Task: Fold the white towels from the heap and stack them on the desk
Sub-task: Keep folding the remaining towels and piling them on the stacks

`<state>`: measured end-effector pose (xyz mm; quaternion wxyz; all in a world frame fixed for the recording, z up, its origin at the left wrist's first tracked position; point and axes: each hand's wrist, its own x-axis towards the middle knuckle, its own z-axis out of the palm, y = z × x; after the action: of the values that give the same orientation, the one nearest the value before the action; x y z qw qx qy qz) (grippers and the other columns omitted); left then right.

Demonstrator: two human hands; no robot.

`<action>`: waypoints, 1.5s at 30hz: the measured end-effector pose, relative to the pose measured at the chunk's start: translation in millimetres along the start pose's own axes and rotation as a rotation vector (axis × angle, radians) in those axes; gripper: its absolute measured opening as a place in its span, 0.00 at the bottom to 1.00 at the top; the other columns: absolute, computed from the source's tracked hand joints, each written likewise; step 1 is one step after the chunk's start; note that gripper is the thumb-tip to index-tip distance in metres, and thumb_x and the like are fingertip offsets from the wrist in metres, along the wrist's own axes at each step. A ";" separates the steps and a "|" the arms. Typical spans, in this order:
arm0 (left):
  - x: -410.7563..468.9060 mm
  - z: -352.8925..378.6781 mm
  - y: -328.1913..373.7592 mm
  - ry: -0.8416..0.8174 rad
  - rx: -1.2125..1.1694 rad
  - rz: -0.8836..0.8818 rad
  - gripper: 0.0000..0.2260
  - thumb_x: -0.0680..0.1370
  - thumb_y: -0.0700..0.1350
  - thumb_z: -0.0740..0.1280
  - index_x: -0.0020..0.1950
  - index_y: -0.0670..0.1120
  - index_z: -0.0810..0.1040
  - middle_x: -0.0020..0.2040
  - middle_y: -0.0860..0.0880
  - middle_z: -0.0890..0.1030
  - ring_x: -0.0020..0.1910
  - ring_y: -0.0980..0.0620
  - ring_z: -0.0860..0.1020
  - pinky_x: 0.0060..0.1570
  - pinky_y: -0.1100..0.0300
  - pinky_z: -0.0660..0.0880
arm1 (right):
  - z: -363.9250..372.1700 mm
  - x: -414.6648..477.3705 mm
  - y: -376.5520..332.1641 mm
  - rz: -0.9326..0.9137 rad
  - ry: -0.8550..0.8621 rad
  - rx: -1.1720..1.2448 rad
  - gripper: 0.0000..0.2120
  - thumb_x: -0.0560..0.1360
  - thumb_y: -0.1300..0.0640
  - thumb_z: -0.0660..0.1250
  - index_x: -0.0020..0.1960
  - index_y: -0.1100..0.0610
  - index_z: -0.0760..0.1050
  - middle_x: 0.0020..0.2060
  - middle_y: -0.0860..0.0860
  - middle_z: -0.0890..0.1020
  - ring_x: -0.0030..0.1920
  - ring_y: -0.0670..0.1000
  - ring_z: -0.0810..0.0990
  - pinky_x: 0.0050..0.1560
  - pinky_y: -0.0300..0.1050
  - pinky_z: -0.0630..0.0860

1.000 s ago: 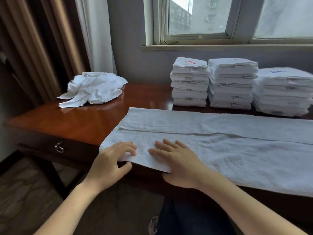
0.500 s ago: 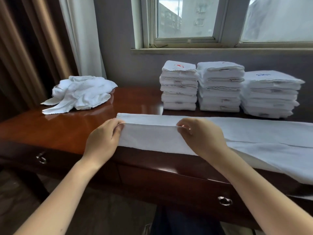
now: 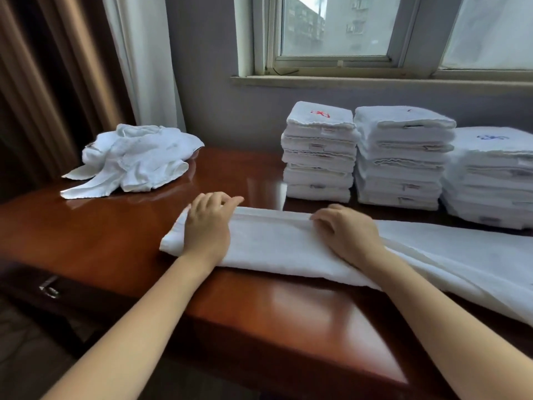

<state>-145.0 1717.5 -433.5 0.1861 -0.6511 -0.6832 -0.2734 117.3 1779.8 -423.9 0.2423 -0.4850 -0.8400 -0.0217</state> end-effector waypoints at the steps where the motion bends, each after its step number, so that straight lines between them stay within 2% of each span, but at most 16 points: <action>1: -2.3 5.1 0.4 -0.011 -0.084 0.016 0.26 0.71 0.28 0.62 0.63 0.49 0.81 0.53 0.48 0.80 0.54 0.45 0.77 0.58 0.52 0.71 | 4.4 0.5 3.2 0.018 -0.024 0.054 0.09 0.79 0.51 0.63 0.54 0.45 0.82 0.51 0.44 0.81 0.51 0.51 0.80 0.43 0.45 0.75; 3: -3.7 10.5 -2.4 -0.137 -0.328 -0.071 0.21 0.76 0.33 0.61 0.61 0.54 0.82 0.58 0.56 0.80 0.58 0.53 0.77 0.56 0.61 0.71 | 10.0 2.4 9.5 0.044 -0.016 0.141 0.08 0.79 0.50 0.64 0.53 0.43 0.81 0.49 0.40 0.81 0.50 0.47 0.80 0.41 0.43 0.71; 4: -2.9 13.3 -5.8 -0.223 -0.409 -0.137 0.18 0.79 0.38 0.61 0.61 0.56 0.81 0.62 0.59 0.78 0.62 0.56 0.75 0.59 0.64 0.68 | 12.0 2.9 11.4 0.038 -0.006 0.153 0.08 0.78 0.50 0.65 0.52 0.43 0.82 0.47 0.39 0.80 0.49 0.47 0.79 0.38 0.41 0.69; 6: -1.5 16.2 -12.7 -0.380 -0.346 -0.143 0.16 0.82 0.48 0.59 0.67 0.60 0.76 0.71 0.62 0.71 0.71 0.59 0.67 0.68 0.63 0.63 | 14.2 2.3 12.8 0.011 0.001 0.138 0.07 0.78 0.51 0.66 0.52 0.43 0.82 0.41 0.37 0.75 0.43 0.45 0.78 0.33 0.36 0.64; 8: -0.3 16.5 -15.3 -0.502 -0.206 -0.066 0.19 0.83 0.55 0.54 0.75 0.60 0.66 0.77 0.61 0.61 0.77 0.61 0.56 0.75 0.59 0.53 | 15.0 1.9 12.5 0.009 -0.001 0.126 0.07 0.78 0.51 0.66 0.52 0.44 0.82 0.40 0.37 0.73 0.40 0.43 0.75 0.32 0.33 0.61; 10: 1.2 15.8 -16.6 -0.574 -0.139 -0.016 0.22 0.83 0.59 0.50 0.78 0.60 0.59 0.80 0.59 0.54 0.78 0.61 0.49 0.76 0.59 0.46 | 15.5 1.9 12.1 0.016 -0.007 0.115 0.07 0.79 0.51 0.65 0.53 0.45 0.81 0.41 0.38 0.74 0.41 0.44 0.77 0.32 0.34 0.62; 13: 0.6 12.4 -23.8 -0.618 -0.123 0.009 0.24 0.83 0.61 0.48 0.79 0.61 0.55 0.80 0.59 0.50 0.78 0.61 0.46 0.76 0.59 0.42 | 16.9 1.6 8.1 0.029 -0.017 0.104 0.08 0.80 0.51 0.63 0.53 0.45 0.81 0.47 0.40 0.79 0.45 0.46 0.79 0.35 0.39 0.66; 18: -0.9 4.9 -46.6 -0.646 -0.075 0.029 0.25 0.82 0.62 0.48 0.79 0.60 0.52 0.80 0.59 0.47 0.78 0.62 0.43 0.74 0.61 0.39 | 24.7 3.9 -15.1 0.047 -0.030 0.118 0.08 0.80 0.51 0.62 0.53 0.47 0.80 0.48 0.41 0.79 0.46 0.46 0.79 0.36 0.41 0.68; 23: -7.6 -8.9 -87.0 -0.669 -0.065 0.009 0.25 0.82 0.63 0.48 0.79 0.62 0.51 0.79 0.62 0.46 0.72 0.70 0.40 0.72 0.64 0.38 | 36.1 11.9 -58.0 0.042 -0.036 0.155 0.08 0.80 0.53 0.60 0.50 0.50 0.79 0.47 0.44 0.79 0.44 0.49 0.78 0.40 0.46 0.74; 28: -13.7 -22.2 -128.6 -0.681 -0.067 -0.013 0.27 0.80 0.65 0.47 0.78 0.64 0.52 0.77 0.65 0.45 0.72 0.71 0.40 0.71 0.66 0.38 | 53.1 21.1 -101.0 0.029 -0.046 0.165 0.09 0.80 0.55 0.57 0.47 0.52 0.76 0.45 0.46 0.78 0.43 0.52 0.77 0.39 0.46 0.72; 32: -14.1 -25.2 -139.4 -0.688 -0.077 -0.024 0.26 0.81 0.64 0.49 0.78 0.63 0.52 0.78 0.64 0.46 0.72 0.70 0.41 0.71 0.65 0.38 | 59.2 24.4 -116.0 0.031 -0.042 0.162 0.09 0.79 0.56 0.57 0.46 0.52 0.76 0.45 0.47 0.78 0.41 0.52 0.76 0.38 0.46 0.72; 37: -10.3 -21.1 -121.2 -0.632 -0.102 -0.118 0.23 0.83 0.59 0.49 0.79 0.58 0.58 0.80 0.58 0.54 0.77 0.63 0.48 0.75 0.58 0.41 | 56.4 21.7 -116.0 0.051 -0.047 0.178 0.11 0.79 0.57 0.57 0.47 0.51 0.78 0.45 0.46 0.78 0.43 0.51 0.77 0.36 0.44 0.69; 40: -8.5 -26.2 -93.7 -0.594 -0.195 -0.175 0.23 0.84 0.58 0.50 0.78 0.55 0.63 0.79 0.57 0.58 0.78 0.61 0.51 0.76 0.56 0.44 | 49.4 20.2 -114.5 0.041 -0.107 0.225 0.12 0.78 0.57 0.57 0.52 0.50 0.79 0.48 0.46 0.78 0.48 0.51 0.78 0.38 0.44 0.69; 43: -9.7 -34.1 -57.2 -0.540 -0.222 -0.091 0.22 0.83 0.57 0.56 0.76 0.55 0.65 0.78 0.57 0.61 0.78 0.60 0.54 0.74 0.58 0.50 | 33.9 12.4 -105.1 0.025 -0.177 0.205 0.16 0.77 0.58 0.59 0.62 0.49 0.76 0.54 0.47 0.77 0.56 0.52 0.76 0.42 0.44 0.68; 45: -12.4 -37.6 -28.4 -0.500 -0.254 -0.008 0.21 0.82 0.55 0.60 0.75 0.56 0.67 0.77 0.58 0.63 0.77 0.61 0.55 0.73 0.60 0.54 | 20.7 1.3 -93.9 -0.004 -0.182 0.102 0.16 0.77 0.58 0.60 0.63 0.49 0.75 0.54 0.48 0.77 0.57 0.54 0.75 0.43 0.46 0.70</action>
<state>-175.9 1684.5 -415.5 -0.0724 -0.7136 -0.6708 -0.1885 31.3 1736.8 -422.9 0.1893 -0.4703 -0.8595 0.0650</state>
